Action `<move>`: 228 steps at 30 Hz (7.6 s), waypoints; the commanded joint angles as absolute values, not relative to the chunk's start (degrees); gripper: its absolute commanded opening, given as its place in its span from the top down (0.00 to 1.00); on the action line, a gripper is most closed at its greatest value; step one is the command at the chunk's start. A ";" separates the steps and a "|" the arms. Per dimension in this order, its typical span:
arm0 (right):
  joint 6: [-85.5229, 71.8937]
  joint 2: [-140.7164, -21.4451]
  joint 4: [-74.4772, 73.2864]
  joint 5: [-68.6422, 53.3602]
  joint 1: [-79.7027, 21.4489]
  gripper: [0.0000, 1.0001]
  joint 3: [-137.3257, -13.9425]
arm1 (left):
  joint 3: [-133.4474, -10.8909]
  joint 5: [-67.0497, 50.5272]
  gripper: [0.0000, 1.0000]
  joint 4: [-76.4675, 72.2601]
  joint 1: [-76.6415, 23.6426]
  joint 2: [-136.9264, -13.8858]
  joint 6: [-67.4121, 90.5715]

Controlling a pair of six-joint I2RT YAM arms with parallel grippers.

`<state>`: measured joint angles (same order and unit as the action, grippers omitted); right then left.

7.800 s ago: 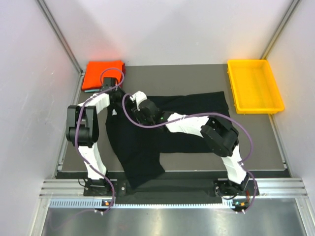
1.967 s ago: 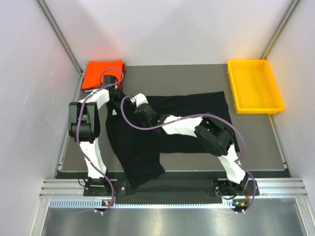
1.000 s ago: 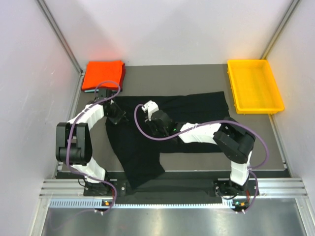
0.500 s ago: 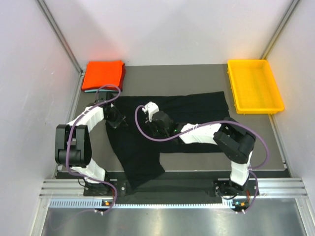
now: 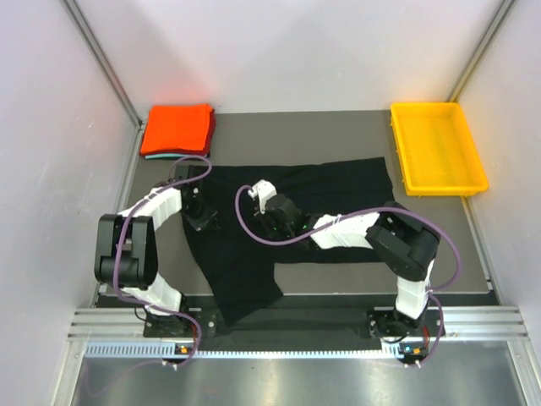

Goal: Fold and stack the t-shirts
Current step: Fold the tshirt

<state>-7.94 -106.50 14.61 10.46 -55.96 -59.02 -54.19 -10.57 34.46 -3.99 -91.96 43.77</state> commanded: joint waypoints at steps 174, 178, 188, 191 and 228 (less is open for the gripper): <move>-47.21 -70.12 -29.01 14.60 4.39 1.00 -36.03 | -48.24 -10.37 1.00 32.78 -7.56 -68.37 42.54; -43.08 -73.65 -28.30 12.66 4.22 1.00 -39.98 | -52.28 -10.28 1.00 32.96 -5.98 -72.41 42.27; -36.48 -77.07 -27.95 12.04 4.31 1.00 -48.85 | -58.53 -10.20 1.00 32.52 -4.83 -81.20 41.92; -34.37 -80.59 -27.07 10.55 4.31 1.00 -51.93 | -59.85 -9.93 1.00 32.17 -4.31 -83.58 41.84; -30.15 -98.69 -23.82 9.93 3.78 1.00 -66.27 | -72.77 -10.28 1.00 32.34 -0.44 -101.34 38.76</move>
